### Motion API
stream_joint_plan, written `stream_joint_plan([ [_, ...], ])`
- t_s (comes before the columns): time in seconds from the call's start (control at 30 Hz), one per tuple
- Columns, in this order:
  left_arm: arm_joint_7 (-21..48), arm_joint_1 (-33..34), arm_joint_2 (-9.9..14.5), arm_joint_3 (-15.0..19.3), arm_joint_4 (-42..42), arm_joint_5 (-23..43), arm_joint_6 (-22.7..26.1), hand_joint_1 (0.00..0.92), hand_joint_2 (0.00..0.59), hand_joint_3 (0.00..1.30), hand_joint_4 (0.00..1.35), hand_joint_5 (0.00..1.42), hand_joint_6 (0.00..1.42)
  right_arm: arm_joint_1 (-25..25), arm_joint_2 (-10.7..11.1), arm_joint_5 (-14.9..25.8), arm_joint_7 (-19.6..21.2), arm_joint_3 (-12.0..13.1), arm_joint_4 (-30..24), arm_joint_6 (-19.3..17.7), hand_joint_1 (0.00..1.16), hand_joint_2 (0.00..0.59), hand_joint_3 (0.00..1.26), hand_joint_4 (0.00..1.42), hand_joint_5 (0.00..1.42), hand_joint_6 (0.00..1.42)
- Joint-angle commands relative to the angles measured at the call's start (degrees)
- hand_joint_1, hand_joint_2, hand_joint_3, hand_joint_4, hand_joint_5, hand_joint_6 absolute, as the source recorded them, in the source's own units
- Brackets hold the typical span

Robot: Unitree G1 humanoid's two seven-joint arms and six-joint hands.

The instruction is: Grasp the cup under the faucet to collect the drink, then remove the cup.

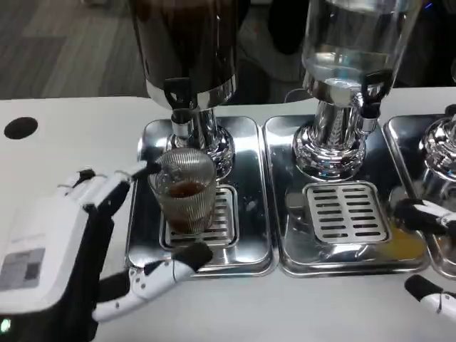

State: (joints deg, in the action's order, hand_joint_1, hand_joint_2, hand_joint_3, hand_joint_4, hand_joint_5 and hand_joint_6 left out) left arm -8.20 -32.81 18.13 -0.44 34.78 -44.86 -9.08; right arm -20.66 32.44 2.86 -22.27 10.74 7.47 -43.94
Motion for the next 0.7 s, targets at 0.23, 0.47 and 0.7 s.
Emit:
stream_joint_plan([
  [0.23, -3.46, -6.44, -1.17, -0.96, -2.05, -3.37, -3.3, 0.0, 0.038, 0.22, 0.16, 0.24, 0.11, 5.2, -0.85, 2.27, -3.89, -2.84, -0.48, 5.71, 0.56, 0.236, 0.17, 0.13, 0.19, 0.15],
  [0.47, -4.83, -9.06, -1.41, -2.05, -3.75, -4.22, -5.27, 0.0, 0.038, 0.21, 0.15, 0.23, 0.11, 9.15, -1.51, 1.16, -5.19, -5.71, -0.26, 9.01, 0.56, 0.23, 0.17, 0.13, 0.19, 0.14],
  [0.7, -6.82, -11.99, -1.41, -3.48, -5.17, -5.67, -6.67, 0.0, 0.045, 0.21, 0.15, 0.22, 0.11, 13.41, -2.26, 0.4, -5.8, -8.04, 0.17, 11.51, 0.56, 0.225, 0.17, 0.13, 0.19, 0.14],
])
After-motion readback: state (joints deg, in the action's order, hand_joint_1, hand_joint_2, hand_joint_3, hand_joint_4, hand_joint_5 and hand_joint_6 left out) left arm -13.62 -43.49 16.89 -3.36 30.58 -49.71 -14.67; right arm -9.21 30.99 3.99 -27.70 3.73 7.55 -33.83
